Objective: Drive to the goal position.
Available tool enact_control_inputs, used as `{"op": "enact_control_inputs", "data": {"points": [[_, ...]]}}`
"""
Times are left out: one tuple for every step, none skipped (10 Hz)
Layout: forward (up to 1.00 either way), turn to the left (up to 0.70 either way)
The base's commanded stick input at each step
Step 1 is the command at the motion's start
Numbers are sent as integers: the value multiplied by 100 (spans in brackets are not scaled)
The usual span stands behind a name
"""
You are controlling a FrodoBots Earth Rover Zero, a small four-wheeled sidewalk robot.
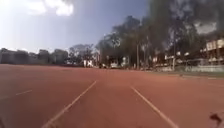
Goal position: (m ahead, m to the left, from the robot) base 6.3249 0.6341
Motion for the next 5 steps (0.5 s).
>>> {"op": "enact_control_inputs", "data": {"points": [[70,0],[70,0],[70,0],[70,0],[70,0]]}}
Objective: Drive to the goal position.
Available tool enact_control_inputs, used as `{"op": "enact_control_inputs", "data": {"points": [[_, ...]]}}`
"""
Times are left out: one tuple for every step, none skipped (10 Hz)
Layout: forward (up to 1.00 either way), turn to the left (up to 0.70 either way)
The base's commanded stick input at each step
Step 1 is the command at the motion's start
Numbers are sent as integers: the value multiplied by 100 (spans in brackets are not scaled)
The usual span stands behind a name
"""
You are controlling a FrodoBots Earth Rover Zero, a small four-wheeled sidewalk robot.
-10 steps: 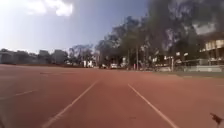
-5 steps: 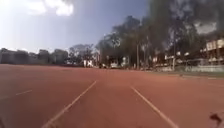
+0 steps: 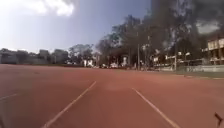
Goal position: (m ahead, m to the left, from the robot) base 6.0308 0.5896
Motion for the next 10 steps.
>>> {"op": "enact_control_inputs", "data": {"points": [[70,0],[70,0],[70,0],[70,0],[70,0],[70,0],[70,0],[70,0],[70,0],[70,0]]}}
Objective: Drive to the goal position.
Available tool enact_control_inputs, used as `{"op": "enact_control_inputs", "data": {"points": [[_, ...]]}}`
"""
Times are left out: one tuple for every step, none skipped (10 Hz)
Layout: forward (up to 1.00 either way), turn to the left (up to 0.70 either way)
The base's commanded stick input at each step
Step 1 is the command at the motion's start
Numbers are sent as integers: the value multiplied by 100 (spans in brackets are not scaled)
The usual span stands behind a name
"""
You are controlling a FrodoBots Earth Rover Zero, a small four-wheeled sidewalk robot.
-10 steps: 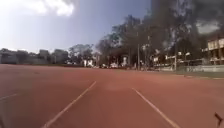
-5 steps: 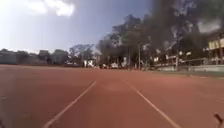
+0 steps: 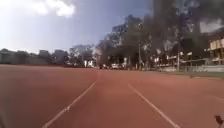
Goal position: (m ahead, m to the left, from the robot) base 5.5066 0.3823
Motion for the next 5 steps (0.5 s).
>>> {"op": "enact_control_inputs", "data": {"points": [[70,0],[70,0],[70,0],[70,0],[70,0]]}}
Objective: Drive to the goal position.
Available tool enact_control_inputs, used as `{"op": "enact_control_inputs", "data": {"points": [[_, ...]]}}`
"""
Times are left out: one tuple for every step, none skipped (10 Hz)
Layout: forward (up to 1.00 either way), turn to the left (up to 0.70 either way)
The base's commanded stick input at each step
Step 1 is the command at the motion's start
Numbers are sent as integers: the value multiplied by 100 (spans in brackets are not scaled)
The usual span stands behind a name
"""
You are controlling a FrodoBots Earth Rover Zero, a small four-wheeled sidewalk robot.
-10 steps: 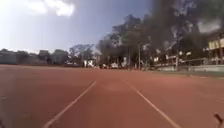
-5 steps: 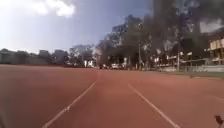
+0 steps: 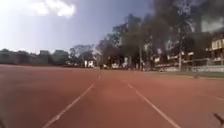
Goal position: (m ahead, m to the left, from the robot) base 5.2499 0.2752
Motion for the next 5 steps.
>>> {"op": "enact_control_inputs", "data": {"points": [[70,0],[70,0],[70,0],[70,0],[70,0]]}}
